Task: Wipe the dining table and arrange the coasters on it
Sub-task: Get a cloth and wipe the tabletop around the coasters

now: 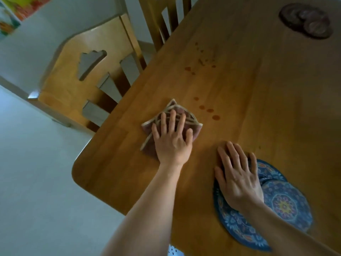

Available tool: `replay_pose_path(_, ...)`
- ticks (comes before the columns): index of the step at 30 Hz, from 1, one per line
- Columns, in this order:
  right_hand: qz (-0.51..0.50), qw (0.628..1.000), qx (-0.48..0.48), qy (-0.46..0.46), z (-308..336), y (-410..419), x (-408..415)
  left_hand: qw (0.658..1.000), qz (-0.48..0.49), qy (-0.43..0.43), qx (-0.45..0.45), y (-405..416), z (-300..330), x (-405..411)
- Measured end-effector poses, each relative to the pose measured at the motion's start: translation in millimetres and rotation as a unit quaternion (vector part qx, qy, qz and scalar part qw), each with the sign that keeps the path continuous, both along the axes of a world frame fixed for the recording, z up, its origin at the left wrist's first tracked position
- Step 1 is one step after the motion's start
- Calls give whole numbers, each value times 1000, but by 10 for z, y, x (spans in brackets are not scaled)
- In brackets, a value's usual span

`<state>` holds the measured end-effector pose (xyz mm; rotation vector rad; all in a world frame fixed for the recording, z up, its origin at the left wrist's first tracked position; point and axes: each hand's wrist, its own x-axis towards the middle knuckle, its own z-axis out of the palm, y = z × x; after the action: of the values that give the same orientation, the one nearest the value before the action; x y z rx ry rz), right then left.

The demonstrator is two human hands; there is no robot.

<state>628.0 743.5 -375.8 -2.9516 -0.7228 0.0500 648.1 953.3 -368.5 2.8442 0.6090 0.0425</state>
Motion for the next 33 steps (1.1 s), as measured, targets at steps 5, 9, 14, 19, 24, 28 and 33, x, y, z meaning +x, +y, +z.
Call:
replay_pose_path(5,-3,1000,-6,4,-8,-3,-8,1000,-21,18,-2,-101,-2,-887)
replay_pose_path(9,-5,1000,-9,8,-8,21,-8,998,54,32,15,384,-51,-1395)
replay_pose_path(14,-6,1000,-15,6,-6,39,9,996,68,42,33,841,-48,-1251)
replay_pose_path(19,-2,1000,-15,12,3,57,-1,995,90,33,33,1190,-102,-795)
replay_pose_path(24,-8,1000,-27,13,10,65,-1,991,127,27,29,870,-80,-646)
replay_pose_path(28,-11,999,-30,22,24,42,-18,999,40,26,17,178,-58,-1005)
replay_pose_path(33,-14,999,-14,35,56,35,-35,996,-62,60,12,180,-72,-1464)
